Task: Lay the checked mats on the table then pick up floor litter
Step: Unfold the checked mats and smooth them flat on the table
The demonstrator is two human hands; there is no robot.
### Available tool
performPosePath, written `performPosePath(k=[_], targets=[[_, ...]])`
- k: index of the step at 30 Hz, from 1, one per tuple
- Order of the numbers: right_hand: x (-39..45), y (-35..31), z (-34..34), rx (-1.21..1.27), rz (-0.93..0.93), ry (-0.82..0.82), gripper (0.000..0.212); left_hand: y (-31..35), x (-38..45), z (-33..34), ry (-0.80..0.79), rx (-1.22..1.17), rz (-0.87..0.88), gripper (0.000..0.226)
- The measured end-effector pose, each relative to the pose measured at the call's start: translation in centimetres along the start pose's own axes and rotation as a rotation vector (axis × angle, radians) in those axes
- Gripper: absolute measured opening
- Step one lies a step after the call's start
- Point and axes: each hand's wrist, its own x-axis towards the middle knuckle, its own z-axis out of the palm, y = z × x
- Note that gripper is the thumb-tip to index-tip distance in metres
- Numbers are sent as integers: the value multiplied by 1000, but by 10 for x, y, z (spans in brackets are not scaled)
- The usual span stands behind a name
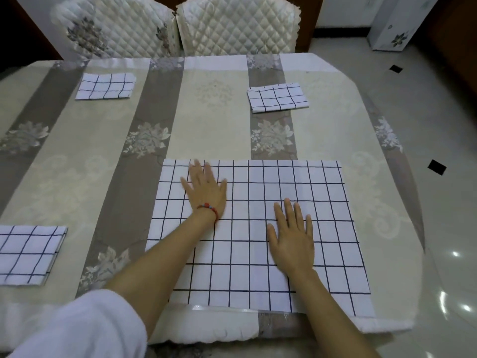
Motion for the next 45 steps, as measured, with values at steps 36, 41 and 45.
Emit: performPosePath(k=[36,41,45], targets=[[-28,-238,1,186,-314,-233,36,-288,-88,-93,53,-220,89,41],[-47,-345,27,225,-317,-317,37,-404,-73,-109,47,-213,-87,47],[-50,-403,46,251,-241,-380,43,-460,-63,-114,-12,-214,-212,59]])
